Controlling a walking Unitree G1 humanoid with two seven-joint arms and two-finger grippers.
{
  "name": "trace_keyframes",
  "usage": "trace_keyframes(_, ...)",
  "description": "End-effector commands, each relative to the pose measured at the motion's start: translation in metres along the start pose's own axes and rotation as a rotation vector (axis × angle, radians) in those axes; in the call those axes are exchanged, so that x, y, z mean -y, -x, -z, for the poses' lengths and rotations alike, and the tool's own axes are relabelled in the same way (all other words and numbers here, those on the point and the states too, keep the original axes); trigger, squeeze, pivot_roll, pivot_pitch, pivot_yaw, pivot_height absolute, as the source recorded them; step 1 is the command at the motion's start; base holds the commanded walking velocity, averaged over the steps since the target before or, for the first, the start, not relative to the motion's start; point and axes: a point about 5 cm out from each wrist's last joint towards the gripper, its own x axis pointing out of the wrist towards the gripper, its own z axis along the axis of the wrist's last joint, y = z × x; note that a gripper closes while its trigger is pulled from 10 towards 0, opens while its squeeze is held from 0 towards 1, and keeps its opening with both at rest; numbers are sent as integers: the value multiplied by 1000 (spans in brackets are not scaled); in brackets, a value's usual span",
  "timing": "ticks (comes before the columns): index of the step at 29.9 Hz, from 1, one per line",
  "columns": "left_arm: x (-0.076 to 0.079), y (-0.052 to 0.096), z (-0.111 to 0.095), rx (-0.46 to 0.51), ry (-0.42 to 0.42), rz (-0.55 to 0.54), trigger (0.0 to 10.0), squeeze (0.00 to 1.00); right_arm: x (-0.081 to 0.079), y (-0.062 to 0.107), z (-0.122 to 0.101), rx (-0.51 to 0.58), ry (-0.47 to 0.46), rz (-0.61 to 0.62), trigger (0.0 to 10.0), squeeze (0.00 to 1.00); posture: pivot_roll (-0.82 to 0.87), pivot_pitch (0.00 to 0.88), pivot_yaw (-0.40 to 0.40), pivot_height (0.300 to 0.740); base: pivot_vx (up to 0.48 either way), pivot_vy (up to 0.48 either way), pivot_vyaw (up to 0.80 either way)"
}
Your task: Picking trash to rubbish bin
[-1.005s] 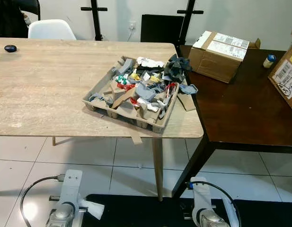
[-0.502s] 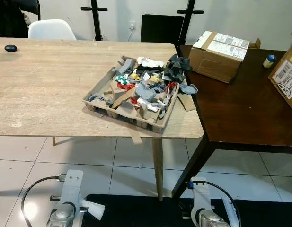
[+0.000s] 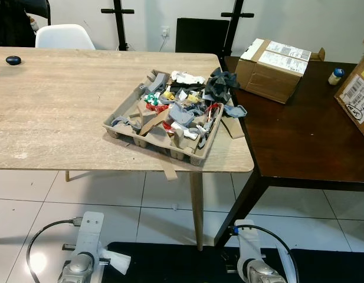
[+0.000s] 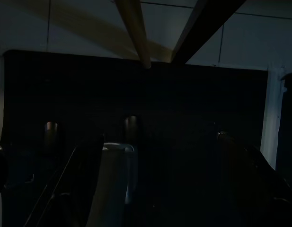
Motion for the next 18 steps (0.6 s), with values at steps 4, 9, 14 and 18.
trace_keyframes(4, 3, 2, 7, -23, -11, 14, 10000, 0, 3, 1, 7, -22, 42, 15, 10000, 0, 144, 113, 10, 740, 0, 0, 0)
trace_keyframes(9, 4, 1, 6, -21, -13, 16, 10000, 0, 2, 2, 8, -22, 56, 2, 10000, 0, 144, 114, 13, 740, 0, 0, 0)
trace_keyframes(14, 3, 1, 4, -16, -16, 17, 10000, 0, 0, 2, 9, -17, 39, -16, 10000, 0, 146, 114, 14, 740, 0, 0, 0)
trace_keyframes(18, 3, 1, 4, -14, -19, 16, 10000, 0, -1, 2, 9, -14, 37, -22, 10000, 0, 148, 116, 14, 740, 0, 0, 0)
